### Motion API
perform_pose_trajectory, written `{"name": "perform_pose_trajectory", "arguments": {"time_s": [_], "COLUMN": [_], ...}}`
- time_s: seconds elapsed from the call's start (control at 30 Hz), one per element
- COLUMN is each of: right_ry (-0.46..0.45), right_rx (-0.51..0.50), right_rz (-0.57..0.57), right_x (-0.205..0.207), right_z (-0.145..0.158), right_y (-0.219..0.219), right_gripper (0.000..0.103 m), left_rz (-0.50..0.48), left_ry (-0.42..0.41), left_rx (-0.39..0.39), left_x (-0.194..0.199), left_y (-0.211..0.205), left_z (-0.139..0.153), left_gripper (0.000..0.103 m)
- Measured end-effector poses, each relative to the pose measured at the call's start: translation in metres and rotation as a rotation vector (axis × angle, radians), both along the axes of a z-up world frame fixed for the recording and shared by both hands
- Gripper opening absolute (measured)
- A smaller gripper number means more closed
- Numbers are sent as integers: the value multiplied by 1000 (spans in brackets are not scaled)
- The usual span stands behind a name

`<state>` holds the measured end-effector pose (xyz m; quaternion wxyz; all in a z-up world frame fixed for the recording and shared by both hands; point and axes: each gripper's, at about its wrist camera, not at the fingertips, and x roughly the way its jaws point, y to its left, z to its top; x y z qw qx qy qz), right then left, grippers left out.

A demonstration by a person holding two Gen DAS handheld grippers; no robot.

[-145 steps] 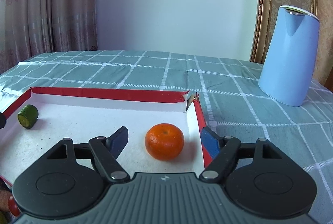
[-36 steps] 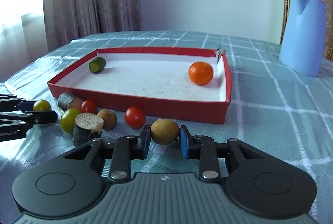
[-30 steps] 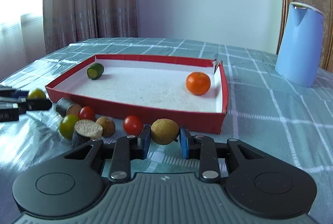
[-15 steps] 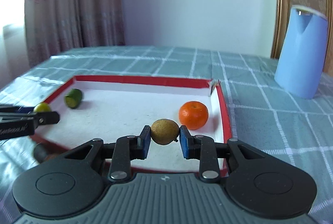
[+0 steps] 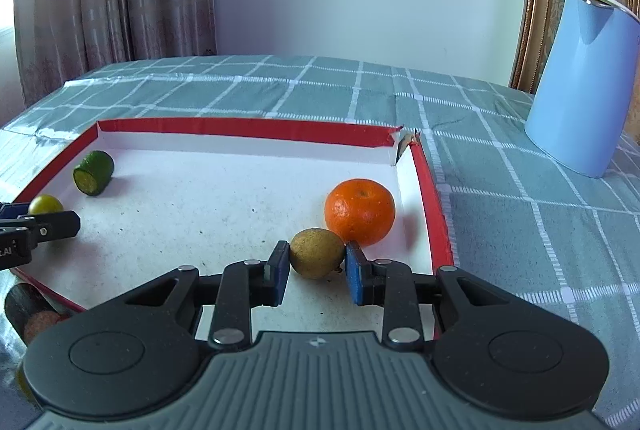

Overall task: Organize fruits
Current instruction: 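Place the green tomato and longan into the tray and open both tools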

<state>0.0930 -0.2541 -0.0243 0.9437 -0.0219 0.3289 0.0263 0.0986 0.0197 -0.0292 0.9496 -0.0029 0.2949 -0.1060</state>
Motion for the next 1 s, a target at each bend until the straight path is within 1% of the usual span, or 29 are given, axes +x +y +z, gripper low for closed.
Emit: {"name": "perform_pose_trajectory", "arguments": {"time_s": [0.03,0.17,0.2,0.27,0.3,0.37,0.4,0.43,0.47,0.5,0.53,0.57,0.6,0.73,0.87,1.0], "right_ry": [0,-1,-3,-6,-9,-15,-19,-25,-31,-36,-36,-31,-28,-35,-38,-40], "right_rx": [2,-6,-7,-5,-12,-23,-32,-46,-60,-68,-62,-46,-34,-46,-45,-49], "right_rz": [0,2,2,1,0,-2,-8,-18,-30,-41,-46,-48,-45,-39,-33,-25], "right_x": [0,0,0,-1,-1,-2,-2,-3,-3,-3,-3,-3,-3,-5,-6,-8], "right_z": [0,0,0,-1,-1,-1,-2,-2,-3,-3,-3,-4,-4,-5,-5,-6], "right_y": [0,1,1,1,1,2,3,4,4,2,0,-2,-4,-2,-2,-1], "right_gripper": [29,29,29,29,29,30,34,40,44,53,63,67,69,71,72,76], "left_rz": [-1,-11,-15,-31,-33,-30,-22,-24,-26,-26,-28,-31,-37,-48,-52,-15], "left_ry": [-2,-13,-15,-21,-30,-52,-58,-60,-59,-60,-60,-60,-62,-93,-130,-169], "left_rx": [4,15,20,28,37,50,55,50,44,42,42,41,42,52,38,24], "left_x": [0,-3,-3,-5,-7,-10,-11,-12,-12,-12,-13,-14,-16,-26,-39,-50], "left_y": [-1,-4,-5,-7,-9,-11,-11,-11,-10,-9,-9,-9,-9,-9,-5,2], "left_z": [0,0,0,0,0,1,1,2,2,2,2,2,2,3,5,8], "left_gripper": [33,50,53,66,68,83,89,91,91,91,92,93,94,99,102,103]}}
